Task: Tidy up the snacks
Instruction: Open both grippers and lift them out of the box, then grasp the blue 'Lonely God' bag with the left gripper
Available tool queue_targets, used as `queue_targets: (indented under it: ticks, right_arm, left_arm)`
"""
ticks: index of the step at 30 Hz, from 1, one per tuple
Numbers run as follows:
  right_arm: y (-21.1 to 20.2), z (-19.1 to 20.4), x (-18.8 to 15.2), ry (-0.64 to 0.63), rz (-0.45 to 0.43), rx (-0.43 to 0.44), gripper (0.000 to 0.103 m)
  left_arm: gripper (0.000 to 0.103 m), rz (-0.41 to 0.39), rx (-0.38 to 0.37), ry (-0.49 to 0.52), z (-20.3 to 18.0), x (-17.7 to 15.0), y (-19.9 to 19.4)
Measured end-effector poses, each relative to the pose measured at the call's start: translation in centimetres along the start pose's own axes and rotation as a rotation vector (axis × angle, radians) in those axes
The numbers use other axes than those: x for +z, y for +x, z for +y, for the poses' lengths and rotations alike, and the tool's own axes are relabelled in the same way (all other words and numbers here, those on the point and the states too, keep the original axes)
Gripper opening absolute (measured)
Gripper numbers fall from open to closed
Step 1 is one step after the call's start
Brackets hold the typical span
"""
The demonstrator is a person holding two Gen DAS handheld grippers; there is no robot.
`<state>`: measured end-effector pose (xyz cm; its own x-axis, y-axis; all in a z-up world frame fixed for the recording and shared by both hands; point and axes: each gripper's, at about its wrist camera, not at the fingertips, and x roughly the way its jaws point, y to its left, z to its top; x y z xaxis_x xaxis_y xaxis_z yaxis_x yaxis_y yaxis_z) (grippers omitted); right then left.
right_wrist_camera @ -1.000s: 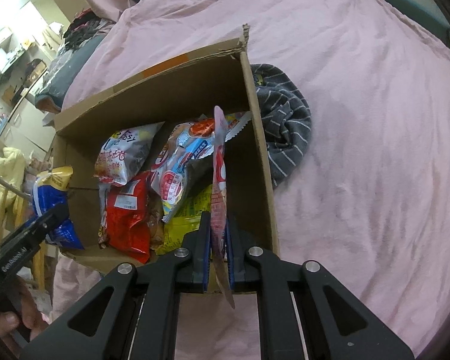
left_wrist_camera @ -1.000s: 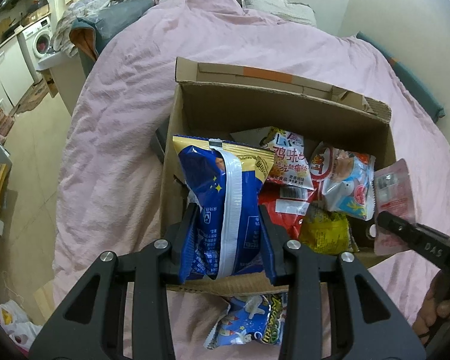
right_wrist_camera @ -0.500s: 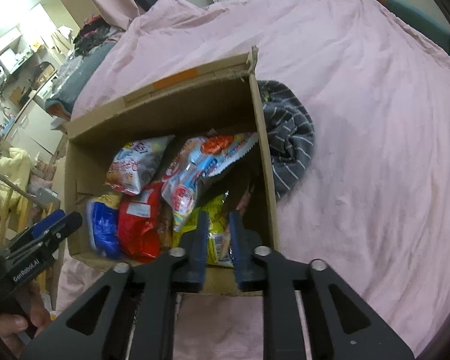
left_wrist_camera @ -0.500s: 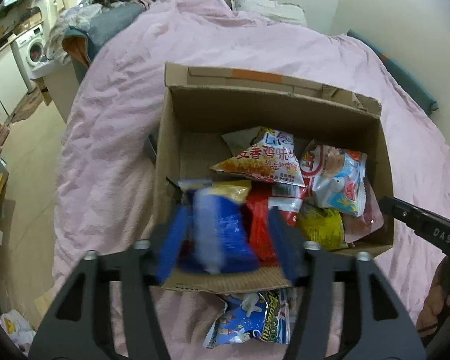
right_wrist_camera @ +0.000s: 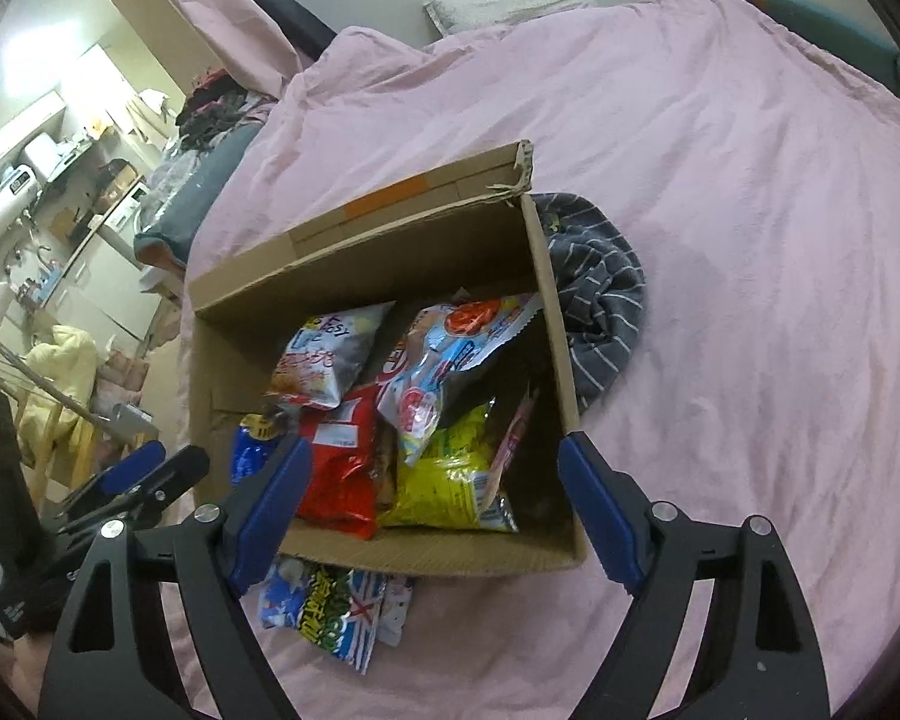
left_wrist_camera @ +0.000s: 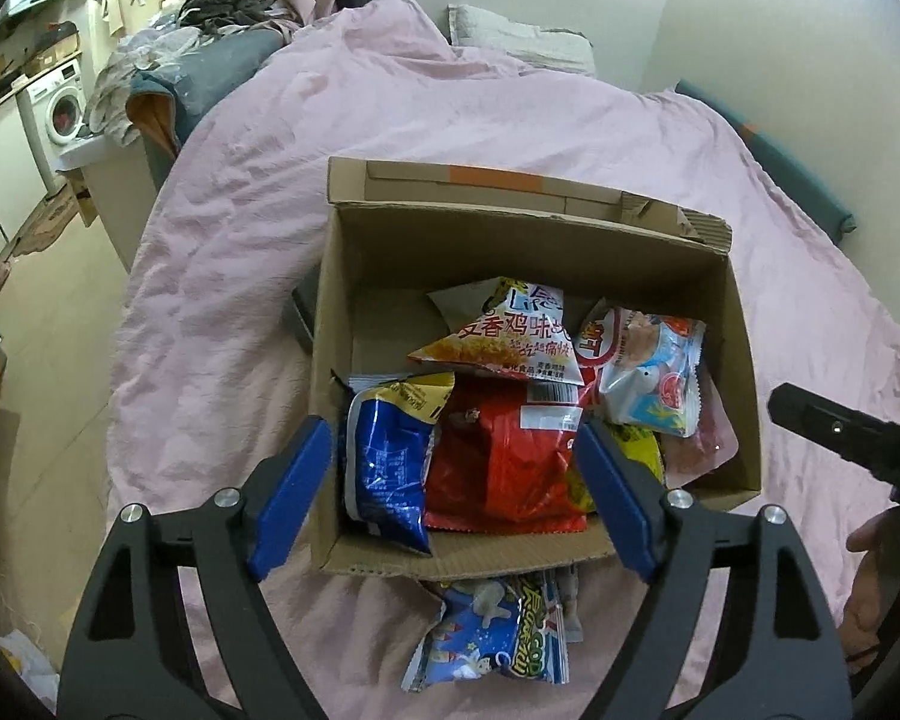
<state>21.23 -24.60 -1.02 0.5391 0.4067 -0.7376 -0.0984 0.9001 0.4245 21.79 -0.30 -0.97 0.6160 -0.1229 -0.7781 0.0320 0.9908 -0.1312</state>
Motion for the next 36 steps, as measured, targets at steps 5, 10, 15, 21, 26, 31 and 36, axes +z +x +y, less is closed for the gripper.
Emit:
queue_targets:
  ticks: [5, 10, 15, 21, 26, 31, 36]
  right_arm:
    - [-0.8, 0.5, -0.8, -0.006, 0.0, 0.007, 0.087]
    - [-1.4, 0.7, -1.9, 0.003, 0.002, 0.012, 0.087]
    - [-1.8, 0.9, -3.8, 0.009, 0.019, 0.015, 0.087]
    - [-2.3, 0.9, -5.6, 0.018, 0.032, 0.017, 0.087]
    - [-2.3, 0.7, -7.0, 0.032, 0.044, 0.009, 0.092]
    - [-1.5, 0.0, -7.9, 0.037, 0.094, 0.011, 0.096]
    - [-0.4, -1.1, -9.2, 0.057, 0.152, 0.0, 0.096]
  left_arm:
    - [0.081, -0.017, -0.012, -0.015, 0.5, -0.1, -1.6]
    - [0.081, -0.051, -0.016, -0.031, 1.2, -0.8, -3.6]
    - [0.081, -0.039, -0.007, -0.034, 1.4, -2.2, -4.6]
    - [0.081, -0.024, -0.013, -0.037, 1.6, -4.0, -5.4]
    - [0.099, 0.047, -0.024, -0.033, 1.4, -5.7, -4.7]
    - [0.099, 0.112, -0.013, -0.004, 0.7, -7.3, -3.5]
    - [0.099, 0.177, 0.008, -0.039, 1.4, -7.6, -1.8]
